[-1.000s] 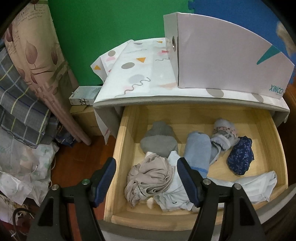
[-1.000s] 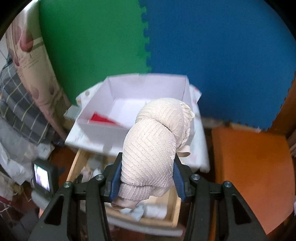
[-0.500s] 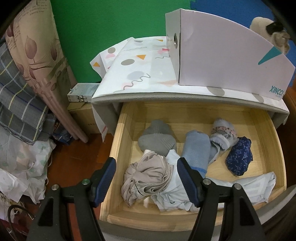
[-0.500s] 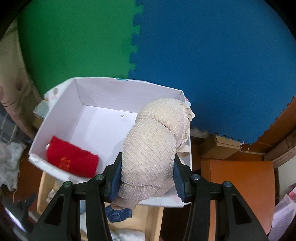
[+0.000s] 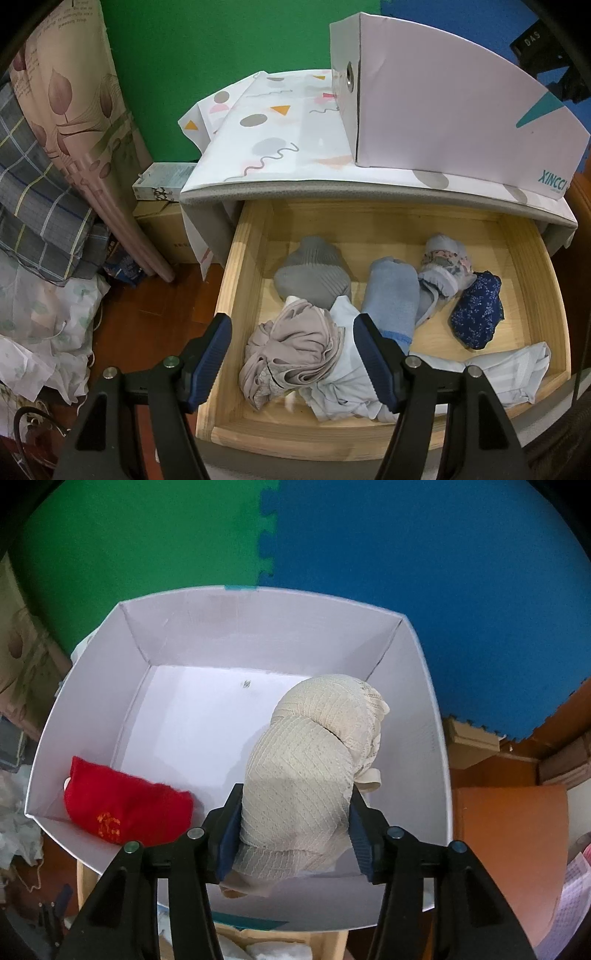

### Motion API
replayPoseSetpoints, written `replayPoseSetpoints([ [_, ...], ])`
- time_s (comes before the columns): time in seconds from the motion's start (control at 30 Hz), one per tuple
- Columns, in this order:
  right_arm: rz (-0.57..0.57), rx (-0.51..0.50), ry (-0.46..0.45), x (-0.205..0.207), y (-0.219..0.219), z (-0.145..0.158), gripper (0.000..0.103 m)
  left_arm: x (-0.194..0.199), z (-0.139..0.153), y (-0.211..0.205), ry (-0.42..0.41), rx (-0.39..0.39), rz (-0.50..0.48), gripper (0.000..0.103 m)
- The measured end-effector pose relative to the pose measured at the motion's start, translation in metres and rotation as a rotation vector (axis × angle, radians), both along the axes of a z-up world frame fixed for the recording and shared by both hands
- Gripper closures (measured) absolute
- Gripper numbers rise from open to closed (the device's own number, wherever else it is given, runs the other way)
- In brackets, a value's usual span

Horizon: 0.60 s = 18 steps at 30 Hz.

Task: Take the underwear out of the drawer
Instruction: 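Lower the beige bra into the white box and open the right tool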

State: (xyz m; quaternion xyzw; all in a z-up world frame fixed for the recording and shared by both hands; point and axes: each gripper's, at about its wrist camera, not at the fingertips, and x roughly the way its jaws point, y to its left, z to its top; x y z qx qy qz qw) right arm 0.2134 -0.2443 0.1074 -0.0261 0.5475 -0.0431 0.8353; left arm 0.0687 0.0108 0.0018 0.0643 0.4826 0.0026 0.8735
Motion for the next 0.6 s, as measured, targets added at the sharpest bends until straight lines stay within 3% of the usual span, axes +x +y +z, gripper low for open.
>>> replayPoseSetpoints([
  [0.33, 0.032, -0.005, -0.05, -0.017, 0.007, 0.028, 0.045, -0.001, -0.002, -0.001, 0.005, 0.002, 0.003, 0.033],
  [0.6, 0.084, 0.037, -0.067, -0.064, 0.008, 0.052, 0.045, -0.001, -0.003, -0.001, 0.012, 0.012, 0.003, 0.033],
])
